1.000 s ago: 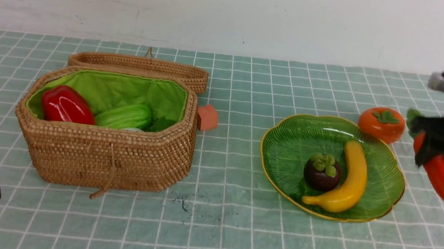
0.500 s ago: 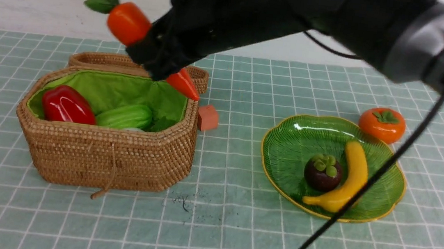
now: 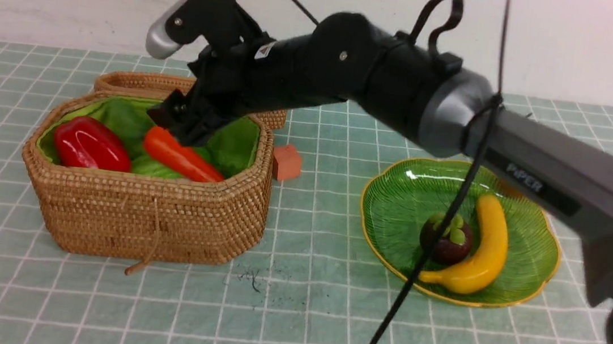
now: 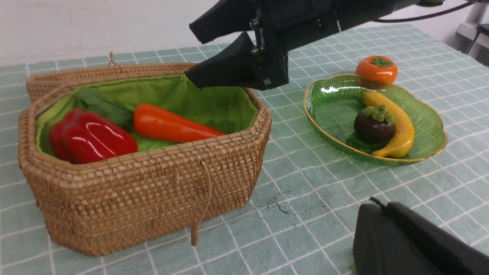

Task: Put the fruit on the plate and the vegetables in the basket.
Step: Use the right arm to grab a carrot and put it into the left basket, then grab a tomato with your right arm and place it on the plate on the right.

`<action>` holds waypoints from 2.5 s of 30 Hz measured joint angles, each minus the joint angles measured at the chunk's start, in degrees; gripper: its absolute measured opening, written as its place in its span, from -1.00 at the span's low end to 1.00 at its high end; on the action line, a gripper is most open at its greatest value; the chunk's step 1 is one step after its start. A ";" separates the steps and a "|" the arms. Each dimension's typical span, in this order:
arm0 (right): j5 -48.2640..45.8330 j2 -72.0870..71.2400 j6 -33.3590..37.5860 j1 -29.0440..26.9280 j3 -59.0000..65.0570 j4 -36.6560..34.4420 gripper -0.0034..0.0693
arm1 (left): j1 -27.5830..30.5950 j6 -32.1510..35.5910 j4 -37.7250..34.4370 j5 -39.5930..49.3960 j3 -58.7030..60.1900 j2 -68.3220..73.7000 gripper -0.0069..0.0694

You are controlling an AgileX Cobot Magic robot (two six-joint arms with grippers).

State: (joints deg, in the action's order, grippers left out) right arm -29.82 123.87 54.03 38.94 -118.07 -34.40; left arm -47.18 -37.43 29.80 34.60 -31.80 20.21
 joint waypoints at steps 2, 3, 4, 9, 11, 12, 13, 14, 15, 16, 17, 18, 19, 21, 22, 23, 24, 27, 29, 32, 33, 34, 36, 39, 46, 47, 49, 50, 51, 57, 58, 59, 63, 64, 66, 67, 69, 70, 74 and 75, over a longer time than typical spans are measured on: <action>-4.81 -3.94 -4.00 -0.50 0.00 4.49 0.91 | 0.00 0.00 -0.24 -0.45 0.00 0.00 -0.85; -7.12 -5.59 -6.94 -0.84 -0.04 6.58 0.85 | 0.00 0.00 -0.39 -0.85 0.00 0.00 -0.85; -12.35 -8.61 -12.03 -1.82 -0.19 11.10 0.73 | 0.00 0.00 -0.54 -2.19 0.00 0.00 -0.85; -27.52 -16.12 -30.22 -9.32 -0.96 29.99 0.01 | 0.00 0.00 -0.65 -8.79 0.00 0.00 -0.85; -33.82 -16.73 -37.35 -14.91 -1.03 36.78 -0.31 | 0.00 0.00 -0.65 -10.88 0.00 0.00 -0.85; -34.37 -16.73 -37.35 -15.55 -1.03 37.30 -0.31 | 0.00 0.00 -0.65 -11.00 0.00 0.00 -0.85; -37.99 -16.08 -43.07 -20.94 -0.82 40.09 -0.50 | 0.00 0.00 -0.65 -11.42 0.00 0.00 -0.85; -39.50 -15.32 -47.61 -25.23 -0.23 40.68 -0.59 | 0.00 0.00 -0.65 -11.43 0.00 0.00 -0.85; -39.83 -15.19 -48.19 -26.66 0.02 40.68 -0.59 | 0.00 0.00 -0.65 -11.43 0.00 0.00 -0.85; -40.12 -14.37 -50.10 -29.43 0.57 40.38 -0.61 | 0.00 0.00 -0.65 -11.43 0.00 0.00 -0.85; -39.84 -12.58 -52.25 -34.54 1.34 38.23 -0.59 | 0.00 0.00 -0.65 -11.48 0.00 0.00 -0.85; -39.72 -12.31 -52.57 -35.12 1.40 37.85 -0.57 | 0.00 0.00 -0.65 -11.48 0.00 0.00 -0.85; -37.59 -9.57 -53.17 -39.77 1.69 33.60 -0.43 | 0.00 0.00 -0.65 -11.48 0.00 0.00 -0.85; -35.75 -7.85 -53.30 -41.87 1.71 30.84 -0.31 | 0.00 0.00 -0.60 -11.48 0.00 0.00 -0.85; -32.83 -5.30 -53.61 -44.56 1.76 26.01 -0.12 | 0.00 0.00 -0.60 -11.48 0.00 0.00 -0.85; -30.24 -3.08 -54.03 -45.93 1.85 22.91 0.07 | 0.00 0.00 -0.60 -11.48 0.00 0.00 -0.85; -29.81 -2.35 -54.03 -46.45 1.84 21.68 0.10 | 0.00 0.00 -0.60 -11.48 0.00 0.00 -0.85; -22.26 3.07 -53.42 -49.64 1.93 11.85 0.67 | 0.00 0.00 -0.55 -11.50 0.00 0.00 -0.85; -19.37 5.66 -52.35 -50.29 1.93 8.58 0.88 | 0.00 0.00 -0.55 -11.50 0.00 0.00 -0.85; -16.11 8.57 -51.34 -50.51 1.93 6.13 0.95 | 0.00 0.00 -0.55 -12.13 0.00 0.00 -0.85; -15.01 9.54 -51.15 -50.51 1.93 5.51 0.95 | 0.00 0.00 -0.55 -12.38 0.00 0.00 -0.85; -14.77 9.88 -51.15 -50.51 1.93 5.36 0.95 | 0.00 0.00 -0.55 -12.38 0.00 0.00 -0.85; -11.90 11.62 -50.92 -50.40 1.97 3.05 0.92 | 0.00 0.00 -0.55 -12.27 0.00 0.00 -0.85; -10.35 12.20 -49.47 -50.16 1.97 1.56 0.87 | 0.00 -0.34 -0.55 -12.12 0.00 0.00 -0.85; -10.04 13.48 -47.05 -49.17 1.87 -3.21 0.79 | 0.00 -3.50 0.64 -12.06 0.00 0.00 -0.84; -10.10 13.73 -46.53 -48.80 1.87 -3.96 0.75 | 0.00 -3.98 1.31 -12.06 0.00 0.00 -0.84; -10.10 13.73 -46.15 -48.54 1.80 -4.32 0.69 | 0.00 -4.18 1.93 -12.06 0.00 0.00 -0.84; -10.10 13.73 -46.14 -48.54 1.80 -4.32 0.68 | 0.00 -4.18 2.00 -12.06 0.00 0.00 -0.84; -10.10 13.73 -45.89 -48.42 1.78 -4.59 0.61 | 0.00 -4.18 2.20 -12.06 0.00 0.00 -0.84; -10.10 13.73 -45.61 -48.30 1.67 -5.24 0.41 | 0.00 -4.34 2.34 -12.06 0.00 0.00 -0.84; -10.10 13.73 -45.61 -48.30 1.67 -5.24 0.41 | 0.00 -4.34 2.34 -12.06 0.00 0.00 -0.84; -10.10 13.73 -45.61 -48.30 1.67 -5.24 0.41 | 0.00 -4.34 2.34 -12.06 0.00 0.00 -0.84; -10.19 13.33 -45.61 -48.45 1.67 -5.11 0.41 | 0.00 -4.34 3.22 -11.91 0.00 0.00 -0.84; -10.95 12.44 -45.47 -48.72 1.89 -4.05 0.40 | 0.00 -4.61 3.92 -11.39 0.00 0.00 -0.84; -12.32 10.42 -45.33 -49.21 2.00 -2.28 0.40 | 0.00 -5.55 4.99 -10.21 0.00 0.00 -0.84; -13.15 9.15 -45.10 -49.37 2.02 -1.36 0.40 | 0.00 -6.61 5.85 -9.69 0.00 0.00 -0.84; -16.91 5.21 -44.34 -49.74 2.07 1.01 0.40 | 0.00 -9.26 8.05 -9.07 0.00 0.00 -0.84; -20.00 2.52 -43.72 -49.69 2.07 2.01 0.40 | 0.00 -10.74 9.27 -9.00 0.00 0.00 -0.84; -28.06 -4.90 -41.22 -46.79 4.14 3.57 0.40 | 0.00 -15.59 13.57 -9.12 0.00 0.00 -0.84; -28.95 -6.47 -40.85 -45.32 5.57 3.71 0.40 | 0.00 -16.62 14.41 -9.24 0.00 0.00 -0.84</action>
State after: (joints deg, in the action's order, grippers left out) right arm -58.77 117.40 13.18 -6.38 -112.50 -30.69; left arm -47.18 -54.06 44.21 25.37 -31.80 20.21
